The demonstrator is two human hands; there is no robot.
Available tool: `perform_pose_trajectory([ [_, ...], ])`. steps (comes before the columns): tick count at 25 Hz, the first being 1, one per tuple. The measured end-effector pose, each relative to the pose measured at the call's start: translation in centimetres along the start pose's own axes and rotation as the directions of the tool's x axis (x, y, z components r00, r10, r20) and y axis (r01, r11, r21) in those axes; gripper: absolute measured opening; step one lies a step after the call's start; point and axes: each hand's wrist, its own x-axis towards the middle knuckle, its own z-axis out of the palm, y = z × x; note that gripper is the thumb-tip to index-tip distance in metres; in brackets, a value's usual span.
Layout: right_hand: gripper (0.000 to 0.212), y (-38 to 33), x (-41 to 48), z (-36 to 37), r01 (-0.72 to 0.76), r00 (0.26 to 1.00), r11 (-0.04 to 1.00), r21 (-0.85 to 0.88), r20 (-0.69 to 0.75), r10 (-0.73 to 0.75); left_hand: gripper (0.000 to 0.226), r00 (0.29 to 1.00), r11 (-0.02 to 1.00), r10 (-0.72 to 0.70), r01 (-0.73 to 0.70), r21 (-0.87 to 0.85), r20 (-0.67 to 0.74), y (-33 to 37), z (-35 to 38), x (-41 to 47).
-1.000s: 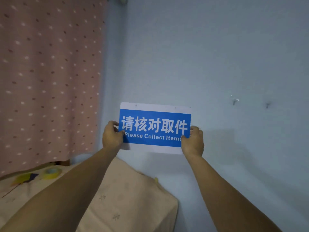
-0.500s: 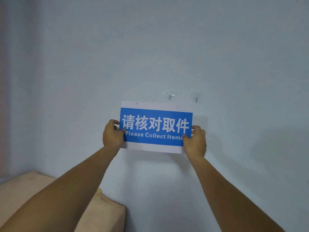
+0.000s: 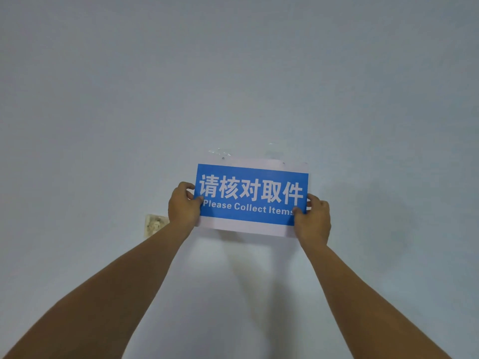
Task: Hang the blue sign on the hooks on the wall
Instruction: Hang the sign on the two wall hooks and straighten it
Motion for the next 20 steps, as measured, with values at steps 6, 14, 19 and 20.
perform_pose_trajectory([
  [6,0.044,1.3,3.4,3.1,0.019,1.000,1.000,-0.019,0.000,-0.019,0.023,0.999,0.998,-0.038,0.039,-0.049,0.027,-2.1,3.5,3.7],
  [14,0.047,2.2,4.8,5.6,0.037,0.999,0.999,-0.009,0.013,-0.037,0.023,0.998,0.997,-0.037,0.040,-0.071,0.040,-3.7,4.7,6.1],
  [19,0.050,3.0,3.6,5.8,0.041,0.999,0.999,-0.001,0.020,-0.041,0.023,0.999,0.998,-0.025,0.028,-0.054,0.048,-4.5,4.2,5.9],
  [20,0.050,3.0,3.4,5.8,0.039,0.999,0.999,0.001,0.020,-0.039,0.022,0.998,0.998,-0.029,0.032,-0.053,0.047,-4.6,4.1,5.9],
])
